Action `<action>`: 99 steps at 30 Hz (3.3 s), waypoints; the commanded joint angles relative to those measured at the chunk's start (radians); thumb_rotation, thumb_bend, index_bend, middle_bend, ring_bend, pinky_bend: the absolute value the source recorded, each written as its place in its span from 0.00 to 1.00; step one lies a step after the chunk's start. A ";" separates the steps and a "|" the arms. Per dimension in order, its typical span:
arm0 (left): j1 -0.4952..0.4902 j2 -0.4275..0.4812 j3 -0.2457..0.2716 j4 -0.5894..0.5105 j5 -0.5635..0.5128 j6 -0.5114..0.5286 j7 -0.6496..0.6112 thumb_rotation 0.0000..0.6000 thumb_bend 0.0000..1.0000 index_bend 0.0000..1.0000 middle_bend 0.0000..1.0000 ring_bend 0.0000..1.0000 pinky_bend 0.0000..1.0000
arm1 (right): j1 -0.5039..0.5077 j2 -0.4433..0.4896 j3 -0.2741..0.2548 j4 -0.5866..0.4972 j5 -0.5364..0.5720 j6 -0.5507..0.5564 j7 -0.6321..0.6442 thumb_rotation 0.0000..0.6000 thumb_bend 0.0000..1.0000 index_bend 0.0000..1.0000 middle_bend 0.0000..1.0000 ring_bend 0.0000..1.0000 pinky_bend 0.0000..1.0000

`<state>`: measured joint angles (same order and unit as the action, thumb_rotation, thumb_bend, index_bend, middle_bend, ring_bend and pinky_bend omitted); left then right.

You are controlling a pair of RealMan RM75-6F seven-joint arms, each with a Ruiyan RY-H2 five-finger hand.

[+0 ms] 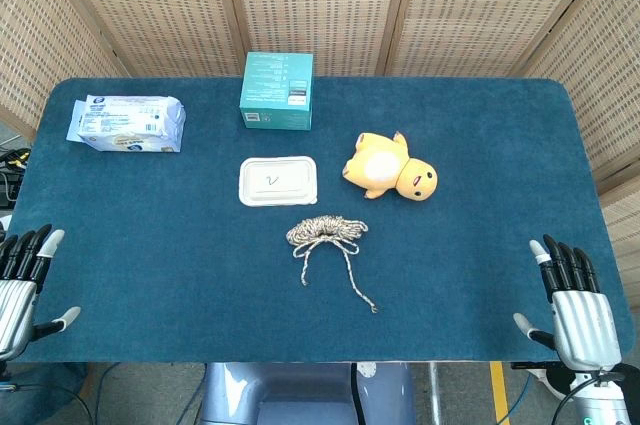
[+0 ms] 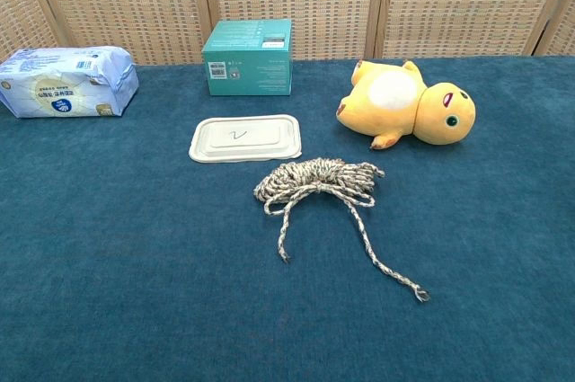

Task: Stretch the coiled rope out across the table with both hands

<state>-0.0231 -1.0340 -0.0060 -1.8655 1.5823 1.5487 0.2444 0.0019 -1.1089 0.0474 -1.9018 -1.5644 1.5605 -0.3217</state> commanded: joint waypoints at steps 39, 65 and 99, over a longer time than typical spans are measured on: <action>-0.042 -0.025 -0.024 -0.013 -0.109 -0.080 0.058 1.00 0.00 0.00 0.00 0.00 0.00 | 0.523 -0.091 0.011 0.049 -0.082 -0.756 -0.154 1.00 0.60 0.35 0.00 0.00 0.00; -0.050 -0.025 -0.020 -0.015 -0.119 -0.087 0.053 1.00 0.00 0.00 0.00 0.00 0.00 | 0.613 -0.314 -0.026 0.147 0.190 -0.823 -0.467 1.00 0.62 0.35 0.00 0.00 0.00; -0.055 -0.036 -0.013 -0.018 -0.119 -0.086 0.075 1.00 0.00 0.00 0.00 0.00 0.00 | 0.583 -0.297 0.019 0.206 0.379 -0.658 -0.280 1.00 0.27 0.39 0.00 0.00 0.00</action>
<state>-0.0786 -1.0695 -0.0187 -1.8838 1.4637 1.4622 0.3194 0.5895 -1.3936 0.0525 -1.6933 -1.2175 0.9068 -0.6321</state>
